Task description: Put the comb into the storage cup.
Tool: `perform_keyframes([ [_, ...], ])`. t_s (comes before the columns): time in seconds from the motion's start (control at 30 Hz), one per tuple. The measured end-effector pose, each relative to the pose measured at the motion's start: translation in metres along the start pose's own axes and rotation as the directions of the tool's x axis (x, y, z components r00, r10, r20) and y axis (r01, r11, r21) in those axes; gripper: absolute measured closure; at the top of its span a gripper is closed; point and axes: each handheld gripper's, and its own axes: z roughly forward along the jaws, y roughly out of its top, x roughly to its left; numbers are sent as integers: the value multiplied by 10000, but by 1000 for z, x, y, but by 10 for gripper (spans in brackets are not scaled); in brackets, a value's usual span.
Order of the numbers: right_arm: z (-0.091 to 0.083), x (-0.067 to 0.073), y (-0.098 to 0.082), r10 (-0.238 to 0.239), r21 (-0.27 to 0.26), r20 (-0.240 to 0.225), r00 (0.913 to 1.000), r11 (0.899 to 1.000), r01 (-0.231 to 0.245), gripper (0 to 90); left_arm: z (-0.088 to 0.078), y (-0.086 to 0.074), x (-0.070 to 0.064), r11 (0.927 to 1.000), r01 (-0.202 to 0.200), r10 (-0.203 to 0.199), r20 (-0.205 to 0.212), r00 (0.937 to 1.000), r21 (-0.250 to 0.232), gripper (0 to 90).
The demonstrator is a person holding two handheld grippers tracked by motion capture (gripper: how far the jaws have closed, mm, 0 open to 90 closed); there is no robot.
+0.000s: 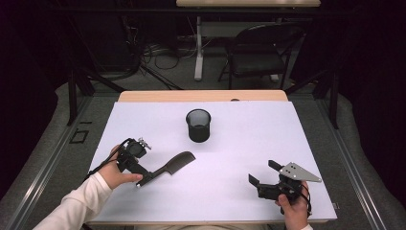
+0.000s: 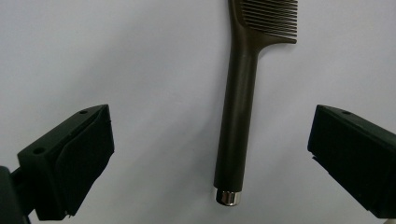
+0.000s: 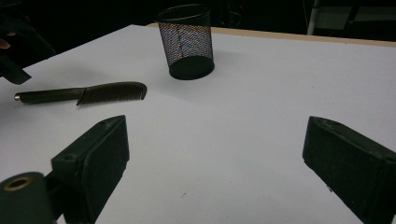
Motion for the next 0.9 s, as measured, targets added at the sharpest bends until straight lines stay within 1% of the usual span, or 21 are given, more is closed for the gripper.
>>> perform_keyframes([
  [0.27, 0, 0, 0, -8, 77, 2, 10000, 10000, 8, 72, 5, 5, 0, 9997, -102, 102, 4, 9999, 231, 38],
  [0.63, 1, 0, -1, -43, 90, -68, 10000, 9999, 44, 72, 16, 11, -5, 9976, -375, 380, -78, 9992, 589, 39],
  [0.7, 1, 0, -1, -47, 108, -69, 10000, 9999, 48, 72, 17, 12, -5, 9967, -399, 407, -101, 9991, 706, 59],
  [0.8, 1, 1, -1, -62, 120, -74, 10000, 9999, 63, 72, 19, 12, -5, 9963, -415, 426, -130, 9990, 747, 85],
  [0.9, 1, 1, -1, -106, 204, -90, 9999, 9997, 108, 72, 21, 12, -6, 9950, -517, 533, -159, 9985, 855, 99],
])
